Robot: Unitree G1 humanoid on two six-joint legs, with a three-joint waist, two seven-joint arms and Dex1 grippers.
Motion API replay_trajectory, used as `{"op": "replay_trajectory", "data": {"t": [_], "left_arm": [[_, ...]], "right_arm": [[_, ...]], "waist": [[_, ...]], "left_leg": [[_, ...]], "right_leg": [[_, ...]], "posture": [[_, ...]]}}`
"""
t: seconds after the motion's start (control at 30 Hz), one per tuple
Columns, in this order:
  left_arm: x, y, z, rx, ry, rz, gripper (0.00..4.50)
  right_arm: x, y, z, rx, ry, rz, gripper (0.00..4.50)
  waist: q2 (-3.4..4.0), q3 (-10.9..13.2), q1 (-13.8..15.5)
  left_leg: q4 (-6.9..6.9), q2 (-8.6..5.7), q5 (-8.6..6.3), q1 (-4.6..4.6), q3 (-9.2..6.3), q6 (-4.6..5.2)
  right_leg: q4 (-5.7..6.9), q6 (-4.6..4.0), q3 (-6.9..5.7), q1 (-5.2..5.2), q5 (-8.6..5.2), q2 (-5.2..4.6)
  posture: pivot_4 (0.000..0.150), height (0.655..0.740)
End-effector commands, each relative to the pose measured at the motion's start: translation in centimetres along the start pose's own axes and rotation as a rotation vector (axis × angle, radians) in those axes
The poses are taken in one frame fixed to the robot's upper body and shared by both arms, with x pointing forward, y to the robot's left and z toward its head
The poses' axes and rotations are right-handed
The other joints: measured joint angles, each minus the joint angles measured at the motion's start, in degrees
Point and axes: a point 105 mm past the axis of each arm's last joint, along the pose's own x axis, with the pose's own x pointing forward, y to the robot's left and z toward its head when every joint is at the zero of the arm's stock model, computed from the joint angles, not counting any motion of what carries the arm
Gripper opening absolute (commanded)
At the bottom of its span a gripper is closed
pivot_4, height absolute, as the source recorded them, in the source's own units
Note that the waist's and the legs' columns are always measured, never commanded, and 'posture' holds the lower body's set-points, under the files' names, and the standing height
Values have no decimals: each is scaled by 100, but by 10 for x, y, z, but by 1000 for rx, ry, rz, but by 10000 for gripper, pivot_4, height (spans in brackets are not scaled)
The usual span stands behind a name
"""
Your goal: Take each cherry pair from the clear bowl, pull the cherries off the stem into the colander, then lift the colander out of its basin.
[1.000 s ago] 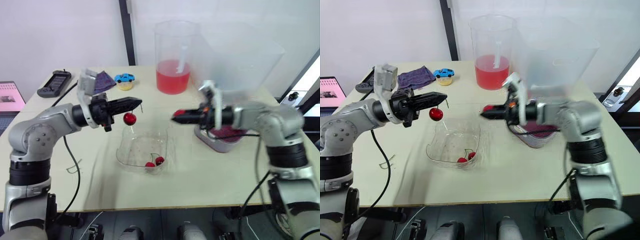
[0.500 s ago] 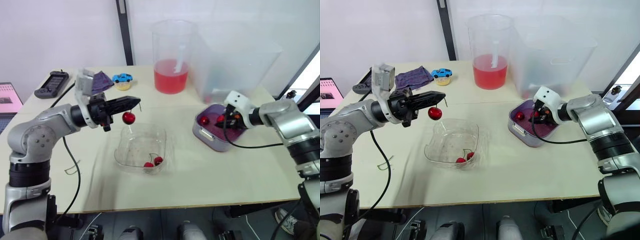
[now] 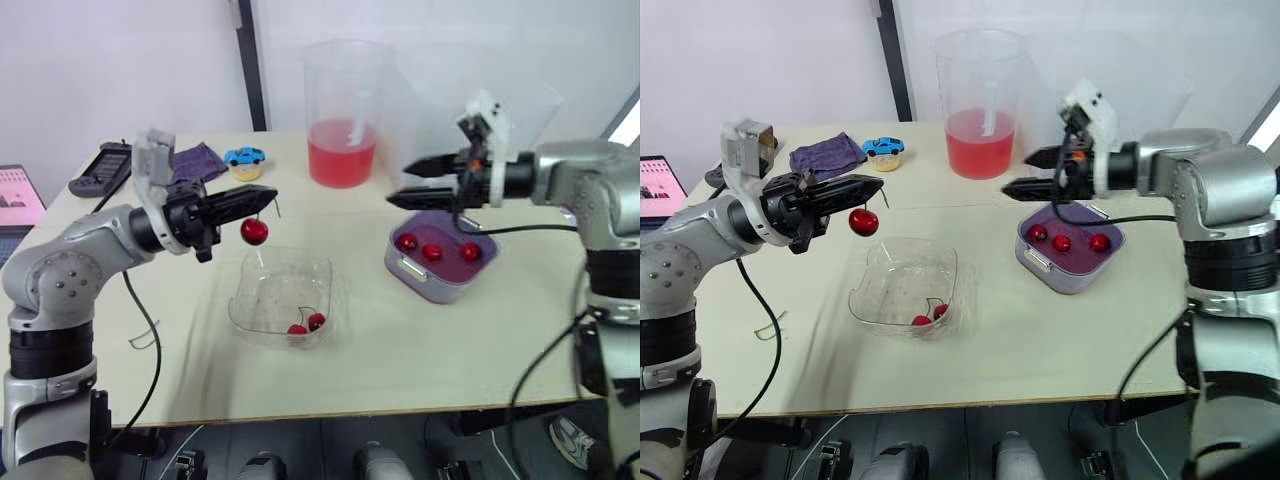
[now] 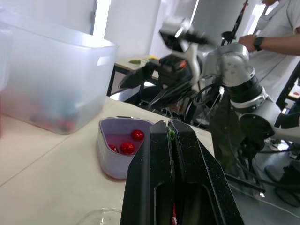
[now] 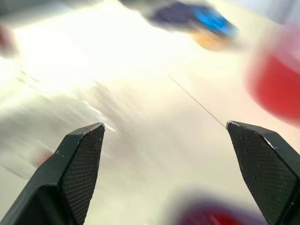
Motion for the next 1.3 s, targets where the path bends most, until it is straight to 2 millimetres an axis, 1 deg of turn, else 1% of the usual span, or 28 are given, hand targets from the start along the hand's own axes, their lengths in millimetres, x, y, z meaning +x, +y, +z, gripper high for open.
{"op": "replay_trajectory", "data": {"t": [0.03,0.1,0.13,0.2,0.33,0.47,0.53,0.63,0.67,0.73,0.87,1.07,1.17,1.2,1.3], "left_arm": [[6,-14,11,23,-43,-67,0],[9,-15,11,16,-54,-73,0],[9,-16,10,13,-56,-72,0],[10,-17,9,8,-58,-72,0],[11,-17,9,6,-55,-73,0],[11,-17,12,14,-59,-66,0],[12,-17,12,16,-59,-64,0],[11,-16,13,24,-63,-48,0],[11,-15,13,25,-64,-46,0],[11,-15,13,25,-66,-44,0],[12,-16,12,21,-68,-42,0],[12,-15,12,20,-66,-39,0],[12,-15,12,22,-66,-37,0],[12,-14,12,23,-65,-35,0],[12,-13,12,29,-67,-30,0]], "right_arm": [[27,37,9,57,-144,177,44493],[41,54,8,82,-194,257,44493],[53,62,7,99,-219,296,44493],[69,76,8,133,-257,348,44493],[83,89,10,158,-284,387,44493],[92,94,9,179,-290,401,44493],[95,95,6,185,-275,401,44493],[100,94,-2,214,-254,384,35422],[100,95,-3,218,-252,382,31700],[103,96,-5,221,-250,378,22421],[108,99,-7,232,-248,380,22421],[108,97,-6,243,-260,373,22421],[108,95,-7,249,-262,368,14733],[108,95,-7,248,-261,367,10977],[107,96,-9,250,-254,374,10977]], "waist": [[-1,-1,0],[-1,-1,14],[-1,-1,20],[-1,-1,4],[-1,-1,-9],[-1,-1,-23],[-1,-1,-26],[-1,-1,-26],[-1,-1,-26],[-1,-1,-27],[-1,-1,-31],[-1,-1,-27],[0,-1,-27],[-1,-1,-27],[-1,-1,-29]], "left_leg": [[1,0,1,0,0,-1],[3,-1,4,0,-2,-7],[5,-2,6,-1,-6,-10],[5,-5,21,-3,-6,-37],[5,-5,23,-3,-8,-40],[3,-6,23,-2,-8,-40],[3,-6,23,-2,-8,-40],[2,-6,23,-2,-8,-40],[2,-6,23,-2,-8,-40],[2,-6,23,-2,-7,-40],[1,-5,23,-2,-7,-40],[2,-5,23,-2,-7,-40],[1,-5,22,-2,-7,-39],[1,-5,22,-2,-6,-39],[1,-5,22,-2,-7,-39]], "right_leg": [[0,0,0,1,0,-1],[3,0,-1,1,0,-3],[5,0,-4,1,0,-4],[7,0,-3,-1,0,-7],[9,0,-4,-3,0,-6],[9,0,-4,-4,0,-5],[10,0,-4,-4,0,-4],[10,0,-4,-4,0,-4],[10,0,-4,-4,0,-3],[10,0,-3,-5,0,-3],[10,0,-4,-6,0,-2],[10,0,-3,-6,0,-3],[10,0,-3,-6,0,-3],[10,0,-3,-6,0,-3],[10,0,-3,-6,0,-2]], "posture": [[1500,7337],[1500,7337],[1500,7337],[1500,7337],[1500,7337],[1500,7337],[1500,7337],[1500,7337],[1500,7337],[1500,7337],[1500,7337],[1500,7337],[1500,7337],[1500,7337],[1500,7337]]}}
